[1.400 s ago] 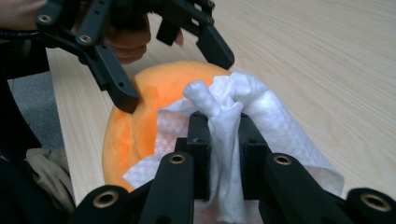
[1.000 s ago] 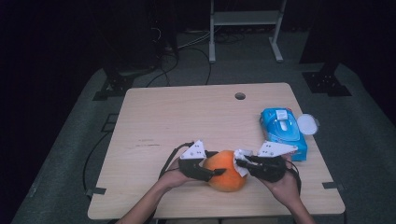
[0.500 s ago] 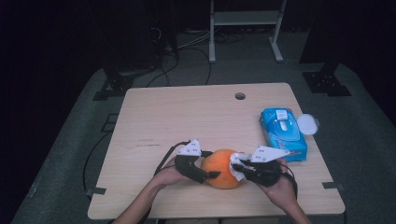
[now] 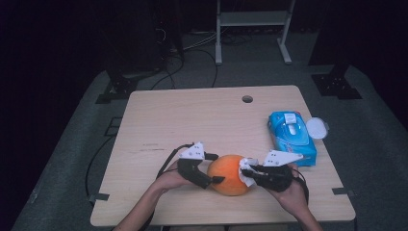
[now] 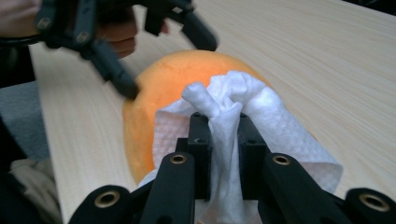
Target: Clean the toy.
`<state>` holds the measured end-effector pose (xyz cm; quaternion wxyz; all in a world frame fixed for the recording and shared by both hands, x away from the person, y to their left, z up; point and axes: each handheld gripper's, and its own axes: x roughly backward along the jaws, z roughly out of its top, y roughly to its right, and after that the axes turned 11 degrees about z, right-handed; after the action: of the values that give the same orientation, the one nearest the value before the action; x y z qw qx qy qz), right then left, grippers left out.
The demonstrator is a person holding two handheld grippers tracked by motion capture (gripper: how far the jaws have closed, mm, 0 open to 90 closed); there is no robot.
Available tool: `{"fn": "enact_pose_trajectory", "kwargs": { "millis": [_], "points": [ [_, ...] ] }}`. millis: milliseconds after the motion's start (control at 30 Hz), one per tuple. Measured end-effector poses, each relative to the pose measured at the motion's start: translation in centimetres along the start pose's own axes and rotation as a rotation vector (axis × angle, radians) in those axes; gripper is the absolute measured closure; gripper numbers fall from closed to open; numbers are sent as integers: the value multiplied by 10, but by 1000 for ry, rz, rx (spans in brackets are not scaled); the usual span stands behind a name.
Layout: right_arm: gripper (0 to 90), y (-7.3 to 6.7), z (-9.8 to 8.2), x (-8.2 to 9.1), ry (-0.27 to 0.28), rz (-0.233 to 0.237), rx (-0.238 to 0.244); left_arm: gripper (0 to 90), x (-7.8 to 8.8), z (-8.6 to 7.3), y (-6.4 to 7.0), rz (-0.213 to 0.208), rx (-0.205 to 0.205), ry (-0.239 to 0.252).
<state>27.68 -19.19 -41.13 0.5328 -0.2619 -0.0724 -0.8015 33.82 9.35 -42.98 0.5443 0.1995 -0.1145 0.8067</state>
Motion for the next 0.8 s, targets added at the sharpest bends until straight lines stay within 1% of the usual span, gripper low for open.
{"fn": "enact_pose_trajectory", "kwargs": {
  "millis": [33,67,100,133,167,200,233,267,300,333,400,433,467,500,567,600,667,700,767,800],
  "points": [
    [789,1,-1,0,4,20,-1,127,-1,0,-2,11,19,-8],
    [789,2,-1,1,7,33,-4,124,-3,-1,-2,9,20,-15],
    [789,3,-2,2,5,37,-6,135,-4,-2,-1,-3,22,-18],
    [789,3,-1,2,4,39,-6,179,-5,-4,0,-21,17,-22],
    [789,4,-1,3,1,31,-5,215,-6,-4,2,-23,3,-26],
    [789,5,1,4,0,20,-5,218,-5,-3,4,-35,-7,-34],
    [788,5,1,5,2,8,-6,220,-4,-2,5,-60,-18,-46],
    [787,6,1,5,3,-1,-10,218,-2,-2,7,-76,-35,-50],
    [787,7,0,6,3,-1,-12,214,-1,-3,7,-82,-45,-44],
    [786,8,-1,6,7,11,-21,200,0,-4,6,-81,-45,-39],
    [787,8,-2,6,3,41,-24,153,-2,-5,3,-66,-15,-44],
    [786,8,-2,6,-2,52,-21,115,-4,-4,3,-58,0,-56],
    [786,7,-2,6,-4,59,-19,97,-7,-4,3,-62,11,-66],
    [786,7,-2,7,-6,64,-19,94,-10,-4,5,-63,9,-68],
    [786,7,-1,8,-9,77,-19,101,-14,-4,10,-56,-13,-77],
    [787,7,-1,8,-14,83,-20,150,-14,-3,12,-50,-36,-75],
    [788,6,-1,7,-22,86,-22,261,-11,-1,18,-7,-100,-63],
    [789,6,-1,8,-17,85,-23,315,-9,1,20,12,-128,-52],
    [789,4,1,10,-3,64,-16,351,-5,8,23,57,-177,-8],
    [789,3,3,12,8,52,-11,363,-4,11,25,87,-206,25]
  ]
}}
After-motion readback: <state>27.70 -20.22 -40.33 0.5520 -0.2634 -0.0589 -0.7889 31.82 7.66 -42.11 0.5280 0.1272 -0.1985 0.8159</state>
